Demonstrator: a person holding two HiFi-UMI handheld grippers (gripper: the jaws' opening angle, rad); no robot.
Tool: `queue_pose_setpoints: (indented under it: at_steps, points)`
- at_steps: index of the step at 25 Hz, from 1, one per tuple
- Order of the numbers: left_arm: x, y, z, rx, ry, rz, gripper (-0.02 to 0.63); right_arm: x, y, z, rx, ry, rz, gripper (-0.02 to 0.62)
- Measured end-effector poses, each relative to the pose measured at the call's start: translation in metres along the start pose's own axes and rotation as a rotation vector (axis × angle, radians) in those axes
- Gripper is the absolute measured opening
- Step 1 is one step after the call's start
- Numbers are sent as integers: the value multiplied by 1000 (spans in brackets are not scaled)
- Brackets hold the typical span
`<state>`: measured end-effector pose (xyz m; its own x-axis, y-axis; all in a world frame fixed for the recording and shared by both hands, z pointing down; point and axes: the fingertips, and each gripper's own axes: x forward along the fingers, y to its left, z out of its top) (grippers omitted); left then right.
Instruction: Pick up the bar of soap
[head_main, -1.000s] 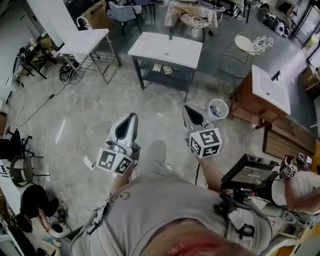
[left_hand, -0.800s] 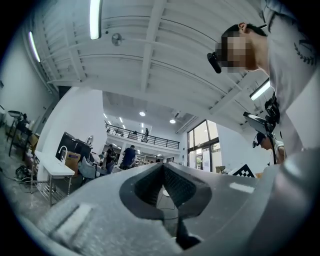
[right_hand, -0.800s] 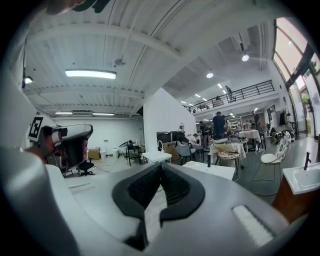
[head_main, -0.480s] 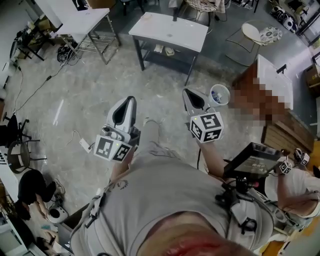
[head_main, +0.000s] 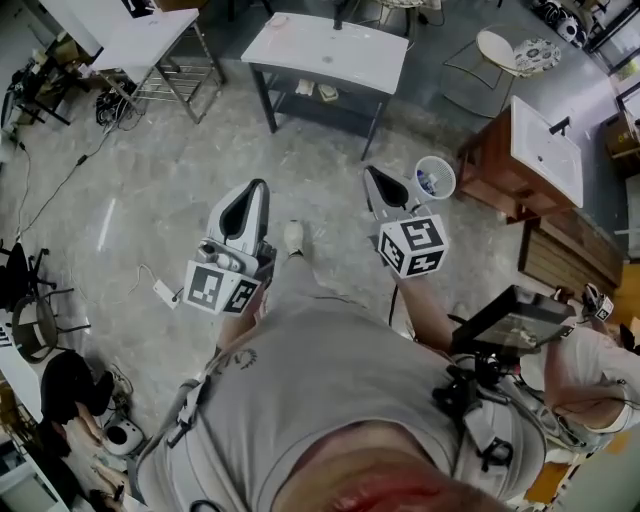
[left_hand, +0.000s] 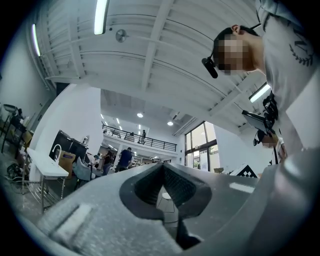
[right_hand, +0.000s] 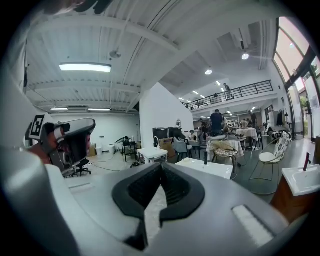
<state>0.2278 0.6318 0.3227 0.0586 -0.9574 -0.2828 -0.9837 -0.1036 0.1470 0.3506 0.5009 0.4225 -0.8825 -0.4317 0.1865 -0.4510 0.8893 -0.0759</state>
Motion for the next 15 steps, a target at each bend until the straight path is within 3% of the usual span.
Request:
queue_pose_setpoints:
  at_steps: [15]
  points:
    - [103, 123, -29, -60, 39, -53, -3, 130, -40, 36, -1, 39, -26, 3]
